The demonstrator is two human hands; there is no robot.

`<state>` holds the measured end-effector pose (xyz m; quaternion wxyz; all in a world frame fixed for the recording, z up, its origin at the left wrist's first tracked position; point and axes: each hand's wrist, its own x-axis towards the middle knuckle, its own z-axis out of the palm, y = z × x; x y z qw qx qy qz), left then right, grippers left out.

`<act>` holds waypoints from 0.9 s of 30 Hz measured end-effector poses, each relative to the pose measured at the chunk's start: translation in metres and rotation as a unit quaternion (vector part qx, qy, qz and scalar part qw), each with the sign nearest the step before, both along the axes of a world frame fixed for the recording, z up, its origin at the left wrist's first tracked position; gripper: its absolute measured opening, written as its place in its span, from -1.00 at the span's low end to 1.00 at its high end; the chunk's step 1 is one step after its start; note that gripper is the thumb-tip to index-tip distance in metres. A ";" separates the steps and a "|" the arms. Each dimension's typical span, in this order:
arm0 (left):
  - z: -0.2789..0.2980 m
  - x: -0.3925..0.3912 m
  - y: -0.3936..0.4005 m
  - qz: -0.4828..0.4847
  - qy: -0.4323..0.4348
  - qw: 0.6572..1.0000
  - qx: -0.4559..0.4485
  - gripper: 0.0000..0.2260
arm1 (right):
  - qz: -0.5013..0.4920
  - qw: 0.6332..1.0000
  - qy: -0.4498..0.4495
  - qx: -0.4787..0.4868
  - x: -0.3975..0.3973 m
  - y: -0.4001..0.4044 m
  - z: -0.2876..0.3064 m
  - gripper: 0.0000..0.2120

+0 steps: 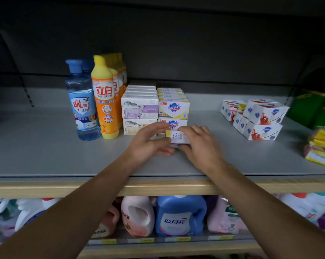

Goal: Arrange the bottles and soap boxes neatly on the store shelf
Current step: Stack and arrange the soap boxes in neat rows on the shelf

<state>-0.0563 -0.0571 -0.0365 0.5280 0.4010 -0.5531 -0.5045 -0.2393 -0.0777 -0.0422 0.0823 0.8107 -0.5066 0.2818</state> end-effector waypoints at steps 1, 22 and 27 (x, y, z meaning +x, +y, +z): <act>0.002 0.004 -0.003 0.039 -0.051 0.998 -0.018 -0.69 | 0.004 1.000 -0.009 0.009 -0.002 -0.002 0.003 -0.53; -0.023 0.050 -0.028 0.102 -0.612 0.776 -0.113 -0.56 | 0.021 0.999 -0.028 -0.036 0.027 -0.086 0.056 -0.56; -0.024 0.050 -0.029 0.101 -0.609 0.779 -0.111 -0.56 | 0.015 0.999 -0.020 -0.021 0.032 -0.100 0.055 -0.56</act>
